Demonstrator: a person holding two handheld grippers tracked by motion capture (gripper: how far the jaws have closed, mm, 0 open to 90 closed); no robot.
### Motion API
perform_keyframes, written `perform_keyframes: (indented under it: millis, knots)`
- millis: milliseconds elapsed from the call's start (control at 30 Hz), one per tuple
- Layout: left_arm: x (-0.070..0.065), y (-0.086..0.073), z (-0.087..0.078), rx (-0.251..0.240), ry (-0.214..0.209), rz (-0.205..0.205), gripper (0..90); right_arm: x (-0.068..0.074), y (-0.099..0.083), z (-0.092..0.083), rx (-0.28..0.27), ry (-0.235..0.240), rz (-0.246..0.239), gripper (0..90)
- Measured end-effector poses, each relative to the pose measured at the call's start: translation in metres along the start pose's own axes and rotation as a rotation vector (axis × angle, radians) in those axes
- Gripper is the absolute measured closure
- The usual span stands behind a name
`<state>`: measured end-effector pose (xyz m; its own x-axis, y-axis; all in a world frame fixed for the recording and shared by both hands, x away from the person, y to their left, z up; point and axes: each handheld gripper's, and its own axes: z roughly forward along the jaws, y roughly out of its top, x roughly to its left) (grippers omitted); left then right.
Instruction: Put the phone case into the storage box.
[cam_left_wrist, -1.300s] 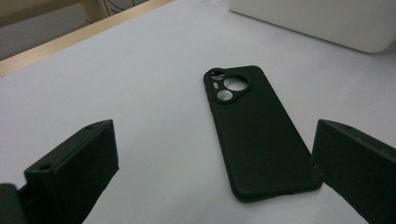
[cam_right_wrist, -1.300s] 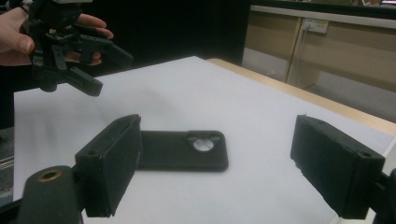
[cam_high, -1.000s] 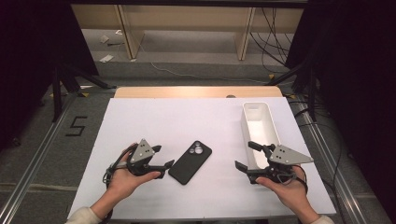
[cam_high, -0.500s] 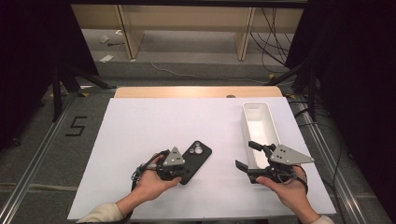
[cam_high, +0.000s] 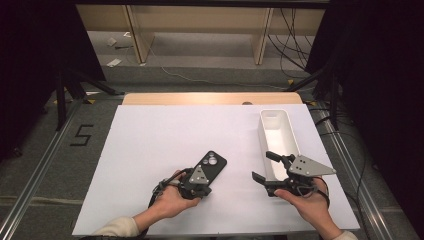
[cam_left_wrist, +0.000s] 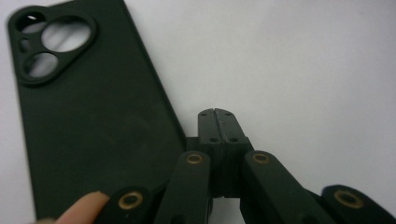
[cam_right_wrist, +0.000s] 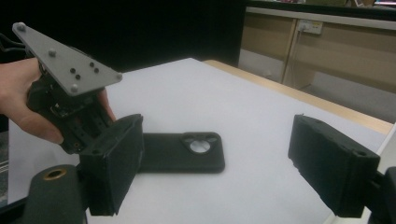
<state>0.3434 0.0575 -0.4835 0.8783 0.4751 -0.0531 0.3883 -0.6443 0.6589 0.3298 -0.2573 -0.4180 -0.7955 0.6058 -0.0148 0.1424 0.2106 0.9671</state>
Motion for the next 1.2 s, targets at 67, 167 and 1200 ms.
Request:
perform_keyframes:
  millis: [67,167,1200]
  knots:
    - [0.0,0.0,0.001,0.011,0.003,0.007,89.9,0.0,0.0,0.0,-0.001,0.0,0.004,19.2]
    - [0.001,0.0,0.001,0.009,0.004,0.001,89.9,0.0,0.0,0.0,-0.001,0.0,0.003,19.2]
    - [0.02,-0.006,-0.01,0.056,0.068,-0.078,90.0,0.0,0.0,-0.001,-0.005,-0.004,0.005,19.5]
